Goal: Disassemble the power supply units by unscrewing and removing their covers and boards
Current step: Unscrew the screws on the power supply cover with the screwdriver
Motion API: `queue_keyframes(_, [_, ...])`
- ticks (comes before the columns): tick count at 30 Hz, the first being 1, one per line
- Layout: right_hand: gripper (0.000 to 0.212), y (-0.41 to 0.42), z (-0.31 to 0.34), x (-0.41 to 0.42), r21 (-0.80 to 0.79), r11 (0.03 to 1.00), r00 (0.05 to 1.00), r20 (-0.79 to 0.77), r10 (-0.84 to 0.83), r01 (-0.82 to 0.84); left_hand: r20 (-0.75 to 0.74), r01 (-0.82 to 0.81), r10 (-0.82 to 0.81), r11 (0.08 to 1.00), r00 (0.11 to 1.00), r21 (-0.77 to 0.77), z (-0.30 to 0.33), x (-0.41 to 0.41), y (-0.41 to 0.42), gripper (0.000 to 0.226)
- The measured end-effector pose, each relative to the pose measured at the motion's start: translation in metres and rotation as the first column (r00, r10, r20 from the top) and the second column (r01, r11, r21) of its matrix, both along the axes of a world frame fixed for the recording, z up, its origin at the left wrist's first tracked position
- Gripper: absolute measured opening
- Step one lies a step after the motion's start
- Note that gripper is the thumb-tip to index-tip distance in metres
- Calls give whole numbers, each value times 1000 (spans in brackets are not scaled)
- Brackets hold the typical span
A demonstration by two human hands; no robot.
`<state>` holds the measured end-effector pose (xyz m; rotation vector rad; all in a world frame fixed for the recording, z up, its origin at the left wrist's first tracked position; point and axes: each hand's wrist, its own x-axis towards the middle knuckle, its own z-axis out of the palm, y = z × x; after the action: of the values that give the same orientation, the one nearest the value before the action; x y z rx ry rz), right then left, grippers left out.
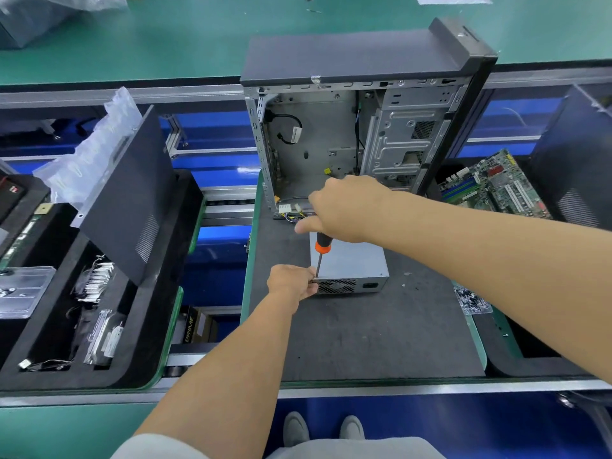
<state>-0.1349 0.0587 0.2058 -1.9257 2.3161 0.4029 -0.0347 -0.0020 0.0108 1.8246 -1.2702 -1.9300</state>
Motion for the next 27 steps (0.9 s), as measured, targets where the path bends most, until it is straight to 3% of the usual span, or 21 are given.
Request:
queue_keyframes(3, [23,2,-1,-4,14,999,975,218,49,-53,10,0,0,1000,1000,-2,0,-1,0,10])
queue_keyframes(5, [33,4,1,-3,33,999,951,310,16,-27,11,6,-6,1000,1000,0,-1,-1,0,10])
queue_keyframes(6, [36,5,2,-2,35,999,966,258,-12,3,11,8,-8,1000,1000,-2,-1,-1,0,10])
queue_keyframes(9, [45,4,5,4,41,998,984,-168,59,-53,19,5,-5,1000,1000,-16,-1,0,0,8])
queue_keyframes(10, [41,5,5,4,28,997,981,-178,72,-68,20,3,-2,1000,1000,-17,-1,0,0,6])
queue_keyframes(12, [27,4,1,2,12,999,1000,-4,30,-30,22,3,-3,1000,1000,-18,-1,0,0,4])
queue_keyframes(15, [41,5,1,2,47,999,976,215,-26,16,17,7,-7,1000,1000,-18,-2,0,0,4])
queue_keyframes(17, [52,6,2,4,46,997,991,118,-67,62,20,8,-8,1000,1000,-16,-2,-1,-1,3])
queue_keyframes(19, [43,5,2,3,27,1000,999,-41,-13,14,29,7,-6,1000,1000,-13,-2,-1,-1,2])
queue_keyframes(21, [29,5,1,1,20,999,998,55,28,-29,27,7,-7,1000,1000,-10,-3,-1,-1,4])
queue_keyframes(24, [36,4,1,-3,50,998,976,216,37,-48,18,8,-7,1000,1000,-7,-4,-1,-1,6])
queue_keyframes(27, [46,5,-1,-3,48,999,987,163,-6,-2,24,3,-3,1000,1000,-10,-4,-2,-1,5])
